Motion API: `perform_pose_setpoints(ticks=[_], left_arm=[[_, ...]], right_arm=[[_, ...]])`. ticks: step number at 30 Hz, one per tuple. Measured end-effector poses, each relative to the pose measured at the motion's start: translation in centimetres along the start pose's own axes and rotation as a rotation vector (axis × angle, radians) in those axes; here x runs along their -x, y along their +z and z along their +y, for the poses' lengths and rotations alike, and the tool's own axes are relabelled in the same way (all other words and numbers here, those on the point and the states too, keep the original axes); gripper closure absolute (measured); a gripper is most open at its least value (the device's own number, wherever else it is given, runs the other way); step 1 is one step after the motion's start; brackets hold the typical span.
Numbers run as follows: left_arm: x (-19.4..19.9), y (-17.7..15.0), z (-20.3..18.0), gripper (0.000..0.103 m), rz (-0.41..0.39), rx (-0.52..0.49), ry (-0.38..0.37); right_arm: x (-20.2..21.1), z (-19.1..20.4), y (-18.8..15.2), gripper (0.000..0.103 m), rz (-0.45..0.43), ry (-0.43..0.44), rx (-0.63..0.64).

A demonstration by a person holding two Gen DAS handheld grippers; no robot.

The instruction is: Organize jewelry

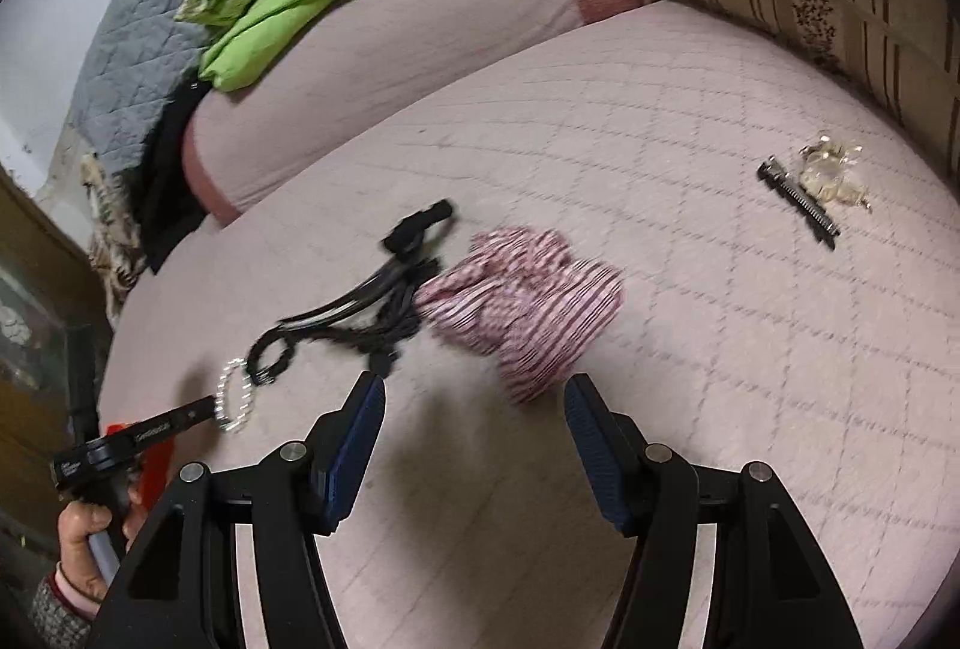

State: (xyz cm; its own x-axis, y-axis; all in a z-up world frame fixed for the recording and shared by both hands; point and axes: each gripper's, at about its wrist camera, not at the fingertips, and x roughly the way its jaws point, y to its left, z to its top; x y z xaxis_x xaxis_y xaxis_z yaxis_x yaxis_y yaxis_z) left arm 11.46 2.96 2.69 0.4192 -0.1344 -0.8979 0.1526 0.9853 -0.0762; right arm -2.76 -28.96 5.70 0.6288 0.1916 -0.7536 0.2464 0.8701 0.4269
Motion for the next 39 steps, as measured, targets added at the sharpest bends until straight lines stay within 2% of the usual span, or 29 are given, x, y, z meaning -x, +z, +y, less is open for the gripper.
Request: perform_pose_setpoints(ticks=[8,9,10,11,16,25,28,30,35,39], left_arm=[[-0.5,0.1,-1.8,0.1,-0.03,-0.055,0.068],[-0.4,0.2,-1.8,0.103,-0.028,-0.061,0.061],[-0.2,0.1,-1.9,0.103,-0.024,-0.063,0.053],[0.2,0.0,-1.9,0.103,-0.023,-0.063,0.045],[3.6,-0.7,-2.0,0.103,-0.072,-0.037,-0.003],[12.0,-2.2,-0.9,0.103,-0.179,0.002,-0.079],[13.4,-2.2,0.2,0.103,-0.183,0.031,-0.091],[13.0,-2.1,0.7,0.103,-0.162,0.04,-0.096],[9.2,-1.5,0.6,0.101,-0.089,0.056,-0.092],[5.6,-0.5,-0.7,0.086,-0.063,0.032,-0.057]], right_arm=[[-3.4,0.3,1.5,0.036,0.012,-0.082,0.039],[-3.9,0.4,1.5,0.044,0.013,-0.097,0.051],[-4.2,0.4,1.6,0.081,0.022,-0.1,0.056],[-4.6,0.4,1.6,0.094,0.048,-0.092,0.058],[-2.9,0.5,1.1,0.095,0.037,-0.08,0.075],[3.5,3.0,-0.5,0.096,-0.028,-0.041,0.156],[5.0,4.2,-1.4,0.096,-0.034,-0.016,0.172],[5.4,4.8,-2.2,0.095,-0.019,0.007,0.179],[4.6,5.6,-4.5,0.095,0.024,0.024,0.199],[3.0,5.2,-5.4,0.095,0.06,0.034,0.201]])
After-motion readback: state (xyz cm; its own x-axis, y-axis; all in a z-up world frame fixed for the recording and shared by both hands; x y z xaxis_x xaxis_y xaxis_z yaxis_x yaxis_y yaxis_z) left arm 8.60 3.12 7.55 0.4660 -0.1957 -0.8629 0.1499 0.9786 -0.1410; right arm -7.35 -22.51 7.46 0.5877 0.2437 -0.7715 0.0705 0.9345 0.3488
